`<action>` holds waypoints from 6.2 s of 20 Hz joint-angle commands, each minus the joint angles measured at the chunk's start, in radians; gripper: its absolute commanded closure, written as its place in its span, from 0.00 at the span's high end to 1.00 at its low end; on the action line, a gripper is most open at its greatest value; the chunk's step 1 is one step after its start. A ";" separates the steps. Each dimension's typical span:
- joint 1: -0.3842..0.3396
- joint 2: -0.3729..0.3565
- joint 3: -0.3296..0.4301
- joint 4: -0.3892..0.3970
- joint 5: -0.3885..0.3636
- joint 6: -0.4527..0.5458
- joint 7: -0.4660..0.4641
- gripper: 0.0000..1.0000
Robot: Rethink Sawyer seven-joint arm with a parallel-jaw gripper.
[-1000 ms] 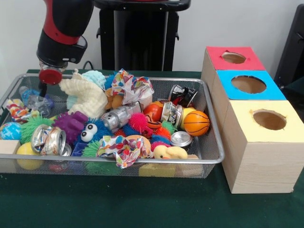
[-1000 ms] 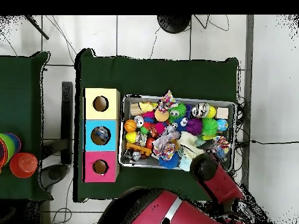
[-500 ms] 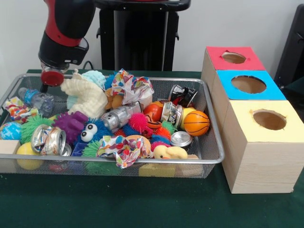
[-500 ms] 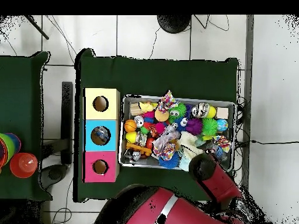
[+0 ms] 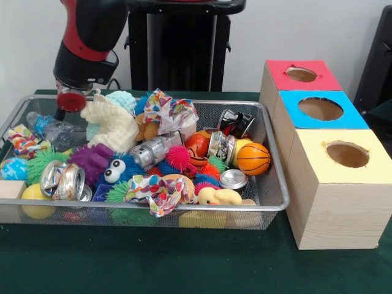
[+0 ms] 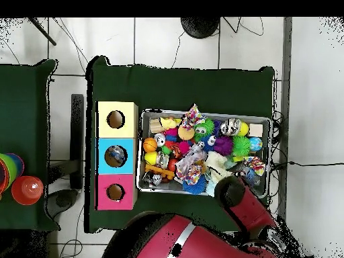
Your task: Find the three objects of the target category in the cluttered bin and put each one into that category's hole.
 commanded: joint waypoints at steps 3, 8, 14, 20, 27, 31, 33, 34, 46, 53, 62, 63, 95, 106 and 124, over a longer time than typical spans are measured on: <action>0.032 -0.015 0.085 -0.003 0.063 0.174 0.184 0.00; 0.004 -0.085 0.100 0.005 0.006 0.212 0.128 0.00; -0.047 -0.227 0.112 0.091 -0.070 0.218 0.069 0.00; -0.073 -0.361 0.101 0.140 -0.125 0.293 0.027 0.00; -0.026 -0.460 0.044 0.141 -0.171 0.398 0.026 0.00; -0.029 -0.504 0.047 0.161 -0.181 0.439 0.040 0.00; -0.023 -0.508 0.046 0.168 -0.178 0.443 0.058 0.00; -0.017 -0.502 0.048 0.168 -0.177 0.440 0.067 0.00; -0.087 -0.172 0.138 -0.071 -0.208 0.492 -0.001 0.00; -0.114 -0.046 0.178 -0.163 -0.203 0.463 0.013 0.00; -0.101 -0.031 0.156 -0.225 -0.270 0.460 -0.014 0.00; -0.094 -0.033 0.150 -0.234 -0.272 0.472 -0.007 0.00; 0.012 0.021 0.015 -0.394 -0.269 0.614 0.100 1.00; -0.028 0.019 0.097 -0.300 -0.198 0.467 0.163 1.00; -0.191 0.018 0.232 -0.321 -0.222 0.757 -0.014 1.00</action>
